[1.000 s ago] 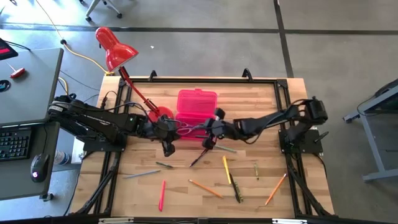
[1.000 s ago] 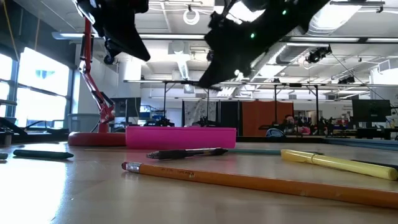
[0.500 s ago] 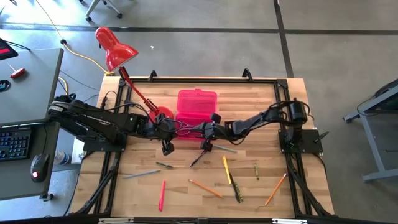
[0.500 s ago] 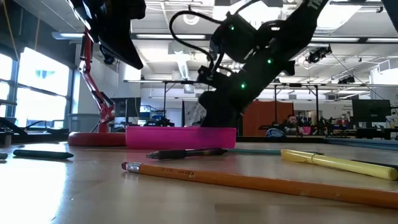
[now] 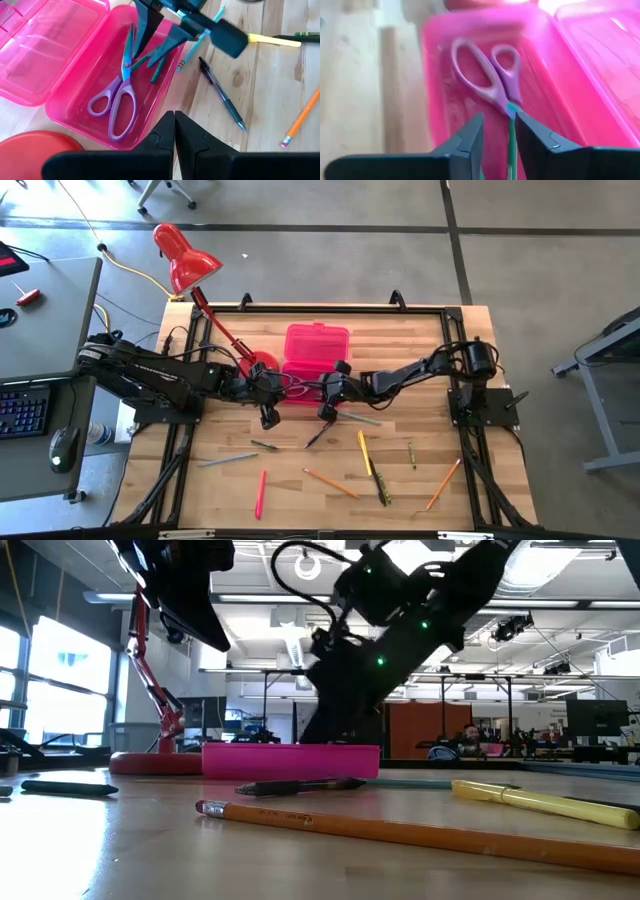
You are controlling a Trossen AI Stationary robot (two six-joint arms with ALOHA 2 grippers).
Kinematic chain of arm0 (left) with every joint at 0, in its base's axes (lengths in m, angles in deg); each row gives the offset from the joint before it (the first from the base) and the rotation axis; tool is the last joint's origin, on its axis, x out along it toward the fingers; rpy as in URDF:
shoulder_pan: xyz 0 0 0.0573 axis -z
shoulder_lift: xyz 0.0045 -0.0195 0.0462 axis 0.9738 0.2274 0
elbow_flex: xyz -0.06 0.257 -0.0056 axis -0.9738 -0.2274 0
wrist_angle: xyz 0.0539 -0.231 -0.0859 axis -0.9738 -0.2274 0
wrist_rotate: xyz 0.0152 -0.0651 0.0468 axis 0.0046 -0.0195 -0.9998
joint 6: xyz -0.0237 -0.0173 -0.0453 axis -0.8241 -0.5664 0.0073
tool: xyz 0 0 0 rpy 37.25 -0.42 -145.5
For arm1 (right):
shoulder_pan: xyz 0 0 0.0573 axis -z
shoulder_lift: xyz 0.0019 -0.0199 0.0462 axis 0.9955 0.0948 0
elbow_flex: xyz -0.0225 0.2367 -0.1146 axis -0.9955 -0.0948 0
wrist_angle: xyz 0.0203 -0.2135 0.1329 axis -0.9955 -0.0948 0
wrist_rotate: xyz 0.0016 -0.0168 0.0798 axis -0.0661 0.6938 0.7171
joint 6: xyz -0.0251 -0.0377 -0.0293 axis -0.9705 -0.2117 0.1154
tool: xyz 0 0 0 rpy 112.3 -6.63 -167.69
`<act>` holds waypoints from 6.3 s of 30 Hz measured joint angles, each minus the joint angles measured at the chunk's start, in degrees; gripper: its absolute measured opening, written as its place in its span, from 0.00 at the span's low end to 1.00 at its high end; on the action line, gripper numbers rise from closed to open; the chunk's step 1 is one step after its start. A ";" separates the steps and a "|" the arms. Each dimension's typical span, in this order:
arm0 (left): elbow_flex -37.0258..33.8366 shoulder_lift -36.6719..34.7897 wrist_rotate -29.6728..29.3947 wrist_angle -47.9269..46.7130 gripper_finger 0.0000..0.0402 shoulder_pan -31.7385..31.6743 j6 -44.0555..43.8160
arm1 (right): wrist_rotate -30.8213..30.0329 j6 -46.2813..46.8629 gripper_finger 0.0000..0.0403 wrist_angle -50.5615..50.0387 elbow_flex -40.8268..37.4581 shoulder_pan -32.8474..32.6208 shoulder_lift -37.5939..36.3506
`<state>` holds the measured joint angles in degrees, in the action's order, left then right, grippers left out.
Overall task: Pick & place school supplies into a supply box
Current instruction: Put the light green pencil into the pink supply box
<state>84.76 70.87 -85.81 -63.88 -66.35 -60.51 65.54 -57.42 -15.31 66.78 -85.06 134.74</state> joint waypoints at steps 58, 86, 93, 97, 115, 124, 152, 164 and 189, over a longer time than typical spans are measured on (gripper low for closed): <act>-0.02 0.00 1.27 3.55 0.10 0.02 1.58 | -12.15 5.76 0.27 25.26 -37.39 -15.40 -8.61; -0.02 0.00 1.27 3.18 0.10 0.02 2.14 | -7.16 2.69 0.02 37.71 -37.75 -15.14 -1.91; -0.04 -0.02 1.27 3.02 0.10 0.00 2.16 | 1.52 -5.96 0.03 53.25 -36.16 -18.21 -4.93; -0.04 -0.02 1.49 2.78 0.10 0.01 2.17 | -0.14 -11.10 0.01 51.09 -34.30 -20.25 -6.91; -0.07 -0.04 1.60 2.44 0.10 0.00 2.08 | -5.66 -4.21 0.12 8.52 -13.92 -24.46 -7.38; -0.07 -0.04 1.57 2.43 0.10 0.01 2.14 | -9.09 5.03 0.27 11.69 -16.38 -27.17 -6.39; -0.07 -0.02 1.51 2.59 0.10 0.01 2.21 | -13.17 3.69 0.04 19.82 -16.45 -25.36 5.04; -0.07 -0.02 1.46 2.83 0.10 0.02 2.21 | -26.10 -15.44 0.01 20.73 -16.45 -20.64 -8.99; -0.02 0.00 2.74 6.20 0.10 0.00 6.51 | 0.35 -12.62 0.00 5.90 1.54 3.31 3.70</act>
<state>84.74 70.87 -83.07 -57.69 -66.35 -54.00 65.89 -70.05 -9.41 68.33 -81.75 138.44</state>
